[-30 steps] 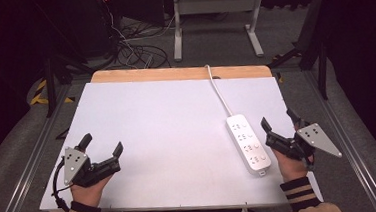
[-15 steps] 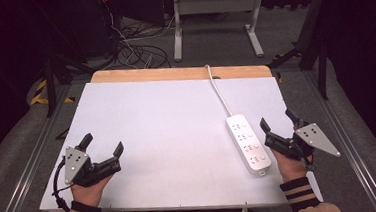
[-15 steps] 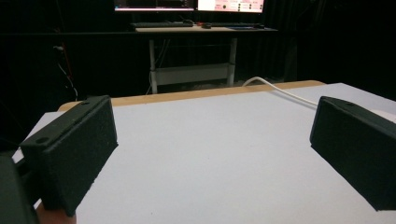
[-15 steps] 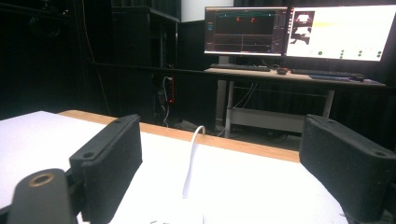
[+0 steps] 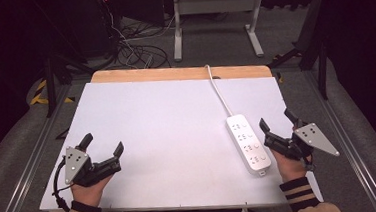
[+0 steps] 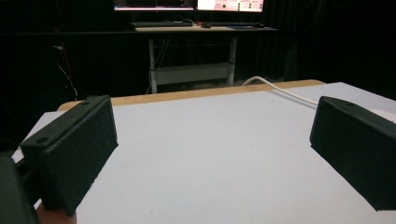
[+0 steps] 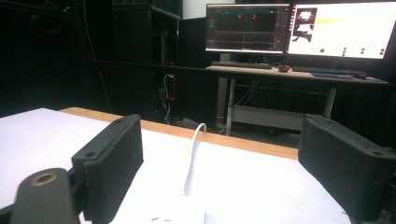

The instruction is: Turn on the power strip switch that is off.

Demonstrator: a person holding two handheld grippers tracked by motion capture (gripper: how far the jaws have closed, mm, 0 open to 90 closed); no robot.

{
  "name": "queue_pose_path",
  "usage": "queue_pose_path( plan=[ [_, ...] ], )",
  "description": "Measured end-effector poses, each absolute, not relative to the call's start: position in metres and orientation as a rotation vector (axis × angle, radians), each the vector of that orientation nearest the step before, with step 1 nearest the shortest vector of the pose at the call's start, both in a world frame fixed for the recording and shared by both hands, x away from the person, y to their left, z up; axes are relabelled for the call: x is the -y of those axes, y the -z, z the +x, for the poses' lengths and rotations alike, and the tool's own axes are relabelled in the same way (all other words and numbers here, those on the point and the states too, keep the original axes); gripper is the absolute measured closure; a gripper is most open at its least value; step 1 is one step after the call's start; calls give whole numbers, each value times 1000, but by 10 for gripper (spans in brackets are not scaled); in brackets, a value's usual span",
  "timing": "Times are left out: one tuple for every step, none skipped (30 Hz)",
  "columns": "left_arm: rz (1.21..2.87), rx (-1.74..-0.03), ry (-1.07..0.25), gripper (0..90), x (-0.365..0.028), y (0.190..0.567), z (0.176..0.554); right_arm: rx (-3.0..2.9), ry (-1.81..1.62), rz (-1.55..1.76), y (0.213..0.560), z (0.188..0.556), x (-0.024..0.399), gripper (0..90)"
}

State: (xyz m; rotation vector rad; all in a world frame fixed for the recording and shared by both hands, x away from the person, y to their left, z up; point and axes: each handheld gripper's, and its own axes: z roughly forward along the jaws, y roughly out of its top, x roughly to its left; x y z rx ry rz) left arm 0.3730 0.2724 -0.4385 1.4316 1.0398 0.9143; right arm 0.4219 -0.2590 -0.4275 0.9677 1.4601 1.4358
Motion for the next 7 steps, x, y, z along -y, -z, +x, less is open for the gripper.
queue_pose_path(
  plan=[
    [1431,-1040,-914,14,-273,439,373,-1461,-1435,967,428,422,259,145],
    [1431,-1041,-915,13,-273,438,373,-1462,-1435,966,428,422,259,146],
    [1431,-1041,-915,14,-273,438,373,-1463,-1436,965,428,423,259,146],
    [1431,-1040,-916,14,-273,438,373,-1463,-1436,965,428,423,259,146],
    [1432,-1041,-914,14,-273,439,373,-1462,-1435,967,428,423,259,145],
    [1432,-1041,-914,13,-273,439,373,-1461,-1435,968,428,423,259,146],
    [1431,-1041,-914,13,-273,439,373,-1463,-1437,967,428,423,259,146]
  ],
)
